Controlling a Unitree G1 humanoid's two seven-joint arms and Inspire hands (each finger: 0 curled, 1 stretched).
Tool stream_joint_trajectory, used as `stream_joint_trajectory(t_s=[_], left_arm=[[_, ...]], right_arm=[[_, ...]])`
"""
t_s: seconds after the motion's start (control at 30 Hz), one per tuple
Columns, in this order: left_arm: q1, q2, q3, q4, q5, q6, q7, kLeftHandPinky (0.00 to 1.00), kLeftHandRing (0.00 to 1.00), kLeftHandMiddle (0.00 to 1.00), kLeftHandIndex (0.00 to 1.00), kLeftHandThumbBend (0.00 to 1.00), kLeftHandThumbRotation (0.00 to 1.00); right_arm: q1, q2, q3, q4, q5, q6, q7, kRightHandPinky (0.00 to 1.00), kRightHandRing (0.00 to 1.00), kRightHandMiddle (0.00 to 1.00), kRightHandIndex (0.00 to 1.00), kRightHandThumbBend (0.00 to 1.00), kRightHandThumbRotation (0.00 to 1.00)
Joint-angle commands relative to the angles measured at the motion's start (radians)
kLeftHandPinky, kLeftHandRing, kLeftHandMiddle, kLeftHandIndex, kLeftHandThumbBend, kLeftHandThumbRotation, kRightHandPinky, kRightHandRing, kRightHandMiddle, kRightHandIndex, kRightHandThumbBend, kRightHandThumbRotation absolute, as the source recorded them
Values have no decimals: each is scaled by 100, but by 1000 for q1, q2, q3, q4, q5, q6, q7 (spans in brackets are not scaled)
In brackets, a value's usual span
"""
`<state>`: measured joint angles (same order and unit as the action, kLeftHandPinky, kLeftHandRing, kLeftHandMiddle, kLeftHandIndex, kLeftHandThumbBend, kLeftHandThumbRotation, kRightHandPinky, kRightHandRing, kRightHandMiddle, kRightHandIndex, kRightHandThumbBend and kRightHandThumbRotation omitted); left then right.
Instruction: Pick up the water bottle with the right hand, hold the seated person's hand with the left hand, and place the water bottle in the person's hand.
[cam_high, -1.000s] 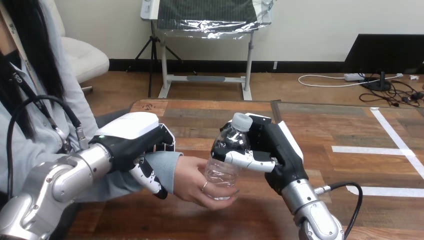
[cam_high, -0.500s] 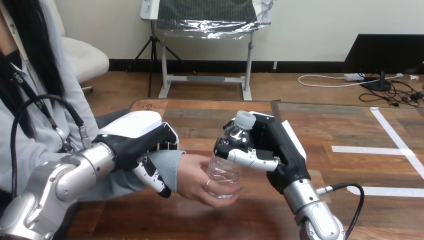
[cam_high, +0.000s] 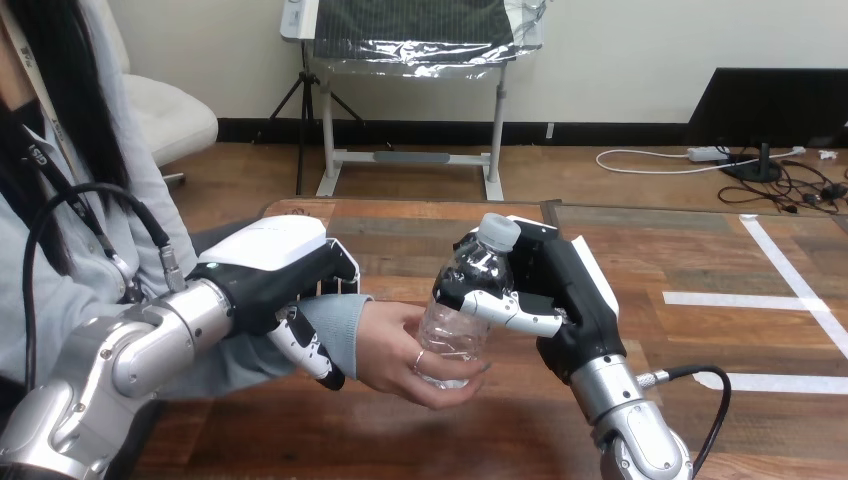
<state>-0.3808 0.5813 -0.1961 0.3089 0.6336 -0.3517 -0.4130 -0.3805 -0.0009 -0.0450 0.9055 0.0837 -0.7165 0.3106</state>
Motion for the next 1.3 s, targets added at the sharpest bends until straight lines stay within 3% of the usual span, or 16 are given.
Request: stream_joint_trajectory(t_s=[0.0,0.27,0.6,0.8,1.0,1.27], left_arm=[[-227,-28,35,-145,-54,-43,58,31,35,39,40,84,0],[-212,-19,42,-151,-45,-36,65,36,40,45,45,86,0],[-170,-3,55,-166,-16,-26,104,49,52,57,59,90,7],[-135,14,60,-177,-11,-19,119,57,60,64,68,93,13],[-94,26,65,-197,-19,12,109,65,68,73,77,98,21],[-41,40,77,-217,-20,21,123,74,75,79,83,100,28]], right_arm=[[-78,86,54,-109,-3,-54,19,21,29,38,41,62,0],[-77,76,55,-113,-21,-53,-2,29,38,46,45,69,0],[-81,61,48,-106,-49,-63,-46,49,54,56,55,64,2],[-78,40,45,-121,-76,-43,-84,70,66,65,66,58,21],[-81,15,37,-123,-92,-37,-108,86,78,74,79,60,40],[-89,-13,24,-120,-100,-22,-126,93,84,80,86,63,52]])
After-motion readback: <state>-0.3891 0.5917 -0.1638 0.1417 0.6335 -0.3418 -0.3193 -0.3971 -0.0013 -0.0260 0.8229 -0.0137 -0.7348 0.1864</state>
